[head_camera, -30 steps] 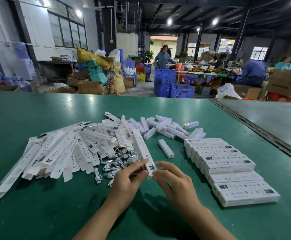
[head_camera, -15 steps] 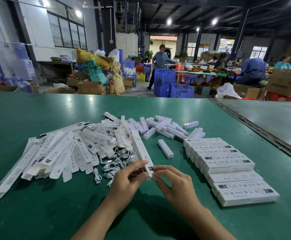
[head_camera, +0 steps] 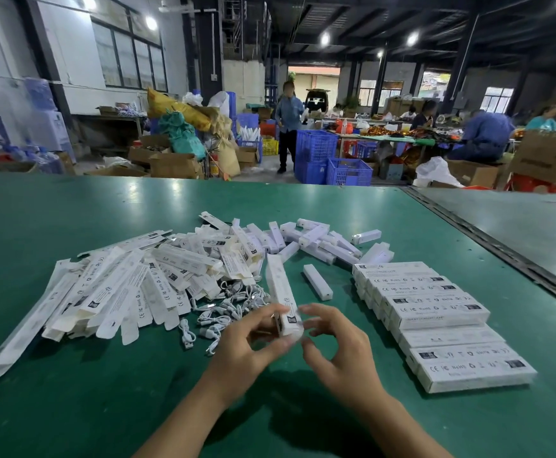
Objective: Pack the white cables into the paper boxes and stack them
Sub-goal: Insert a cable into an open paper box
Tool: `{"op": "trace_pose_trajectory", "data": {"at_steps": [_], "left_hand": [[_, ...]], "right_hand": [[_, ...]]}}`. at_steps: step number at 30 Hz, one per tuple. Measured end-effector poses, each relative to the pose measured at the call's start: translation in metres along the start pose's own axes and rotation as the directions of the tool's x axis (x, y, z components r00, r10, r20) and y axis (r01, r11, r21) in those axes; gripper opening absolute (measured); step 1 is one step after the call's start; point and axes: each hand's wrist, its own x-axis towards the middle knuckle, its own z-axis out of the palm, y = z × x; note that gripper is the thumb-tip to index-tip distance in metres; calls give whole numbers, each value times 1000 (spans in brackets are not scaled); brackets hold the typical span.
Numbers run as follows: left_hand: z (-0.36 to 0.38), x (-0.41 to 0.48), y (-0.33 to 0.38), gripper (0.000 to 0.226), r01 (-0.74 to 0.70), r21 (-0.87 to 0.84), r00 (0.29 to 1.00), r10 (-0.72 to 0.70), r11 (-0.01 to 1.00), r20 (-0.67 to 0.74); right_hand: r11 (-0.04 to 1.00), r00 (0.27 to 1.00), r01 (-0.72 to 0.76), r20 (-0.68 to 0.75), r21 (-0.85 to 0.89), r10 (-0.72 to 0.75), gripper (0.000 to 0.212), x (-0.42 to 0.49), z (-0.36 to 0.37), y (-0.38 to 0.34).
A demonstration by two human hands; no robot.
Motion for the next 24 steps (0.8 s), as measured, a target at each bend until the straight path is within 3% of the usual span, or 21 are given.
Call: {"op": "trace_pose_trajectory", "data": {"at_steps": [3, 6, 8, 11, 16, 18, 21, 24], "left_hand": [[-2, 0, 10, 37, 28, -299, 999, -18, 954, 36], [-10, 1, 14, 46, 163, -641, 983, -66, 750, 173], [-17, 2, 12, 48, 234, -724, 972, -135, 650, 193], [-24, 6, 5, 52, 240, -769, 968, -208, 593, 142], [-25, 9, -2, 90, 205, -724, 979, -147, 659, 143], [-23, 9, -2, 94, 189, -667, 982, -125, 721, 143], [-15, 6, 0, 63, 191, -468, 981, -179, 863, 70], [-5, 4, -2, 30, 243, -382, 958, -282, 891, -49]], "right_hand": [[997, 991, -73, 106, -40, 77, 60, -2, -1, 6], [958, 969, -204, 95, -202, 226, 60, -2, -1, 16], [935, 959, -261, 44, -241, 280, 47, -1, -3, 19], [916, 949, -295, 26, -273, 314, 36, 0, -5, 19], [936, 955, -241, 107, -258, 276, 35, -1, -1, 16], [936, 954, -249, 103, -250, 281, 35, 0, 0, 16], [953, 945, -223, 195, -206, 263, 39, -2, 2, 13], [954, 914, -284, 273, -99, 300, 37, -1, 4, 16]]}}
